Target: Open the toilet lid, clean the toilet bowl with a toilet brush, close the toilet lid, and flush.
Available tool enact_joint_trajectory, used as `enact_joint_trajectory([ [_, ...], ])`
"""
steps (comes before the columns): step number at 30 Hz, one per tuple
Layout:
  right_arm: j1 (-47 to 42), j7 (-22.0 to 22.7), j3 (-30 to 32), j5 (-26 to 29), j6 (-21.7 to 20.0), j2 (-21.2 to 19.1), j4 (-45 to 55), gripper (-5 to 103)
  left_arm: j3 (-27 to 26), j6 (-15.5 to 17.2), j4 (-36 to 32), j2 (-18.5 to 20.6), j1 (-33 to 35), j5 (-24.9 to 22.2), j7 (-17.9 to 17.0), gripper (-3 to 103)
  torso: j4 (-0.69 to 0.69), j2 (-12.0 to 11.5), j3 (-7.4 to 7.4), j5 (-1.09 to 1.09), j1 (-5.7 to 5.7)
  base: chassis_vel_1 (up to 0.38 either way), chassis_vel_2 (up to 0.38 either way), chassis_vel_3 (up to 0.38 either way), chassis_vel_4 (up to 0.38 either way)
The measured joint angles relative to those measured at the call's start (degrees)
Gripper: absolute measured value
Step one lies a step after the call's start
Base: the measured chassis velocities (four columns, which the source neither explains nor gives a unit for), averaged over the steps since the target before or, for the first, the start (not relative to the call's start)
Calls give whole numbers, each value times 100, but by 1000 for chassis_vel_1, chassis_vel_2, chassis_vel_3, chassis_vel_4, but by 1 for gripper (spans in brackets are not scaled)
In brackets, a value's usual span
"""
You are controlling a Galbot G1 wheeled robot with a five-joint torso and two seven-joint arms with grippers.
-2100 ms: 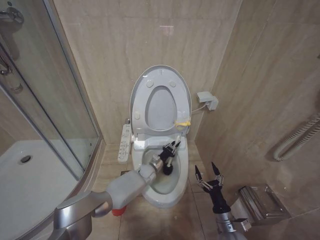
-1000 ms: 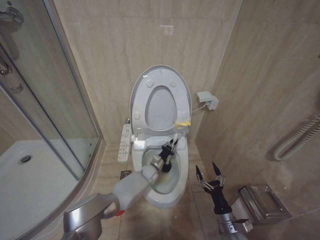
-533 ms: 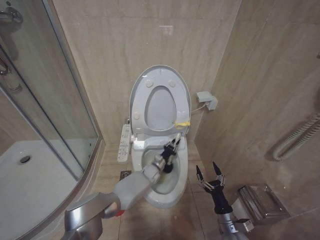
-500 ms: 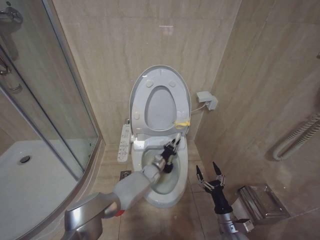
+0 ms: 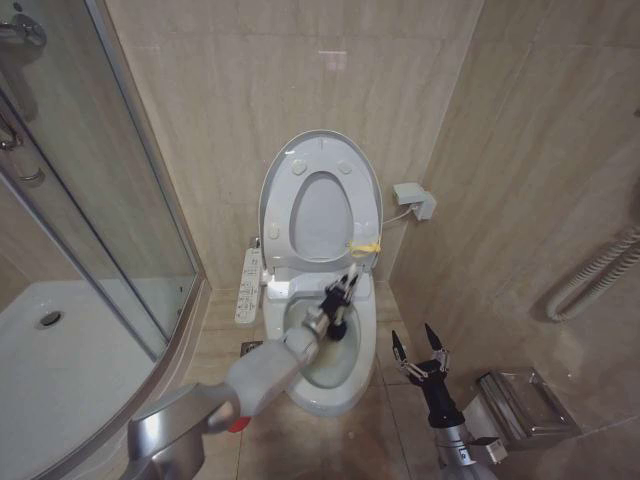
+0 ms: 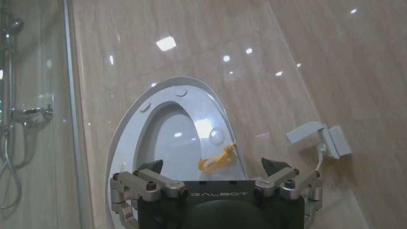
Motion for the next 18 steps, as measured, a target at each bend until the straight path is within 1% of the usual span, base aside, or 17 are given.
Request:
enact_joint_trajectory([
  [3,9,-1,5,1,0,-14,-12,100,-46,5,-155,-38,-66,-25,-7,19,-3,0,0,0,0,0,0,0,0],
  [4,13,0,6,2,0,-14,-25,100,-74,9,-244,-85,-138,-57,-12,19,-9,0,-1,0,0,0,0,0,0],
  [5,17,0,7,2,0,-11,-35,100,-108,11,-307,-139,-207,-81,-16,19,-11,1,-2,0,-1,0,0,0,0],
  [7,18,1,5,1,0,-6,-39,100,-124,13,-312,-172,-237,-93,-17,19,-12,1,-2,1,-1,0,0,0,0],
  [10,20,0,-3,-1,1,9,-40,100,-117,20,-214,-209,-235,-97,-2,19,-12,0,-1,0,0,0,0,0,0],
  [13,18,-2,-14,-5,1,27,-34,100,-54,24,-8,-93,-76,-82,41,19,-3,0,0,0,0,0,0,0,0],
  [14,18,-2,-14,-5,1,27,-34,100,-54,24,-8,-93,-76,-82,41,19,-3,0,0,0,0,0,0,0,0],
  [17,20,-8,-9,-5,5,28,-39,100,56,26,-248,158,-95,-197,43,19,-2,0,-1,0,0,0,0,0,0],
  [18,20,-8,-9,-5,5,28,-39,100,56,26,-248,158,-95,-197,43,19,-2,0,-1,0,0,0,0,0,0],
])
